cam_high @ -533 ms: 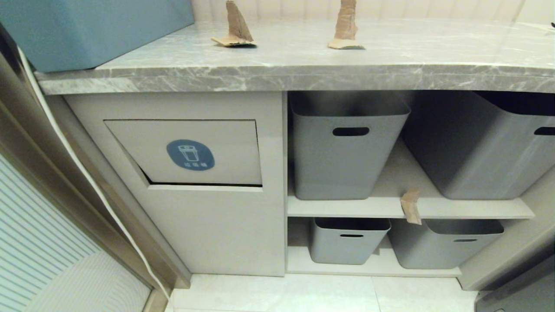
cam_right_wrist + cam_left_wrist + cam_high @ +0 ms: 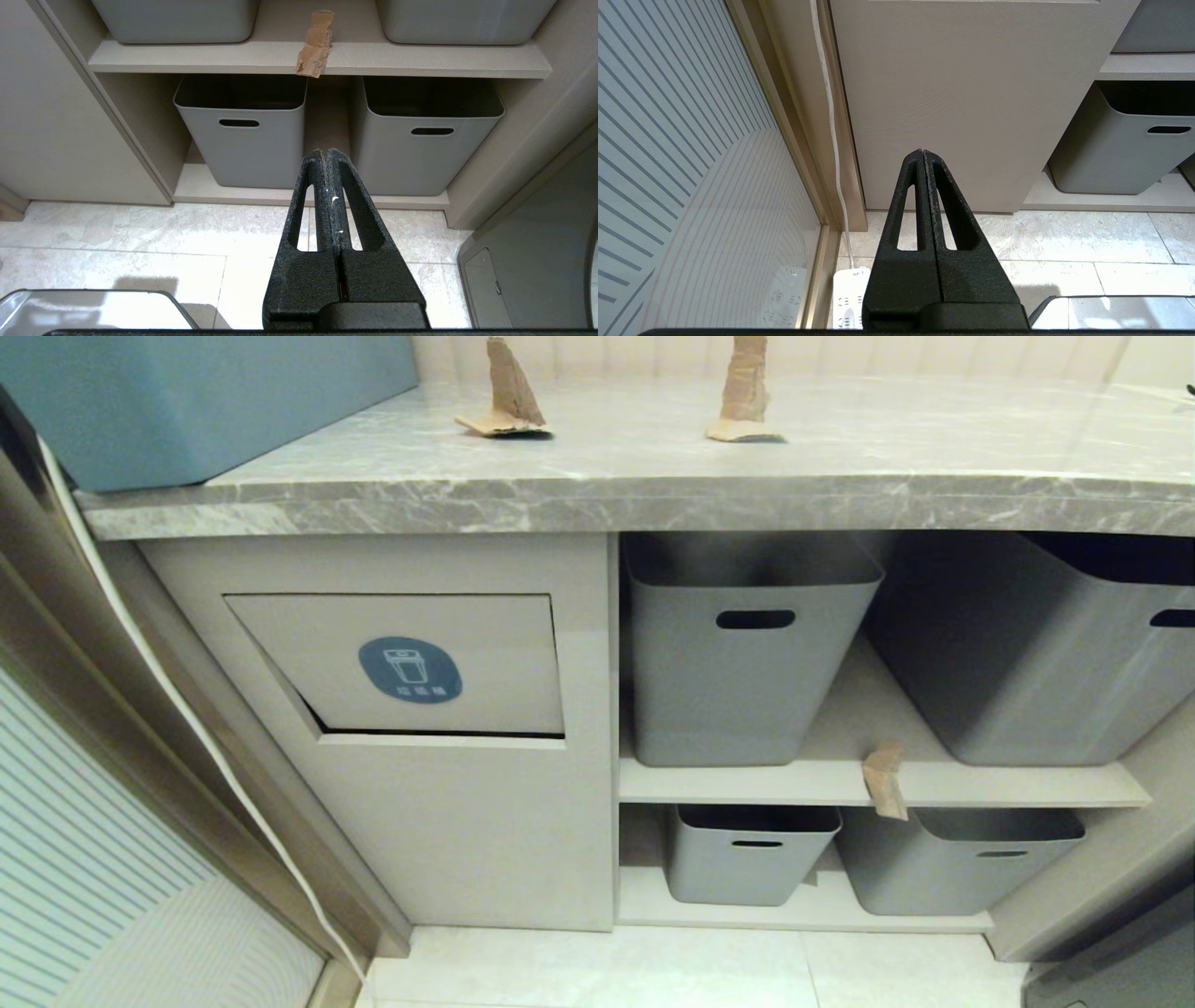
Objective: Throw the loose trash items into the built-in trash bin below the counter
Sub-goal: Pick up the garbage
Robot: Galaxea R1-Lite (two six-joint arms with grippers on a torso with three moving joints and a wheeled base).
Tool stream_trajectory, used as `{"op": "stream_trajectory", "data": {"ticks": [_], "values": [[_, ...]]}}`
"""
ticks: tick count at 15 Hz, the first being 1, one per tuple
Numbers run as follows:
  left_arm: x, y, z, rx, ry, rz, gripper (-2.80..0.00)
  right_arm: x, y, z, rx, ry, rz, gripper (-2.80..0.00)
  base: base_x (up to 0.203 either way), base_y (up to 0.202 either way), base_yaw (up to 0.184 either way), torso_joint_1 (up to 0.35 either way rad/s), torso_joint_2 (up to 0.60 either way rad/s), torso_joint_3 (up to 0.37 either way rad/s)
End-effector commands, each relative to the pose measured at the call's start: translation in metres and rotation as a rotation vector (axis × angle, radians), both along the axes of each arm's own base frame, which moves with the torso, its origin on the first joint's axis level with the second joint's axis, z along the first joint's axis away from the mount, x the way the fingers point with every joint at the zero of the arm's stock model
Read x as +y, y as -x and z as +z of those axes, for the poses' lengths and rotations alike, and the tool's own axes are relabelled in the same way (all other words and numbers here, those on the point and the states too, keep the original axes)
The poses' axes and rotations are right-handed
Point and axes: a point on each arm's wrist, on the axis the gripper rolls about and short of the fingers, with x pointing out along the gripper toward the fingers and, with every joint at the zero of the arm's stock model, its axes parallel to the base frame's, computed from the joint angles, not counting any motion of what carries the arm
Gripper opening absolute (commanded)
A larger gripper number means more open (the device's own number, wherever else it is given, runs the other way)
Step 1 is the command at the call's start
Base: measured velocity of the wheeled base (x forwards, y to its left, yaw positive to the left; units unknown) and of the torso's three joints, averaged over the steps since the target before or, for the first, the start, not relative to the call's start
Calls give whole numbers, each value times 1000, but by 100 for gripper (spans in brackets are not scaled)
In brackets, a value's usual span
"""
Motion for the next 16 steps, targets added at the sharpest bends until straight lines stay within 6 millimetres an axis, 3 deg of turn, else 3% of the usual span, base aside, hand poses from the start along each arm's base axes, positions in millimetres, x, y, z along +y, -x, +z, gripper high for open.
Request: {"op": "stream_trajectory", "data": {"ticks": [1,3,6,9,10,13,16], "values": [[0,0,0,0,-1,1,-280,0,0,0,0,1,0,-280,0,0,0,0,0,0],[0,0,0,-1,-1,1,-280,0,1,5,-24,21,2,-280,0,0,0,0,0,0],[0,0,0,-1,-1,1,-280,0,6,52,-94,35,-5,-280,0,0,0,0,0,0],[0,0,0,-1,-1,1,-280,0,-24,96,40,40,-14,-280,0,0,0,0,0,0],[0,0,0,-3,-1,1,-280,0,-42,102,121,38,-12,0,0,0,0,0,0,0],[0,0,0,-2,-1,1,-280,0,-103,104,330,20,19,0,0,0,0,0,0,0],[0,0,0,-1,-1,1,-280,1,-160,89,487,-9,62,0,0,0,0,0,0,0]]}}
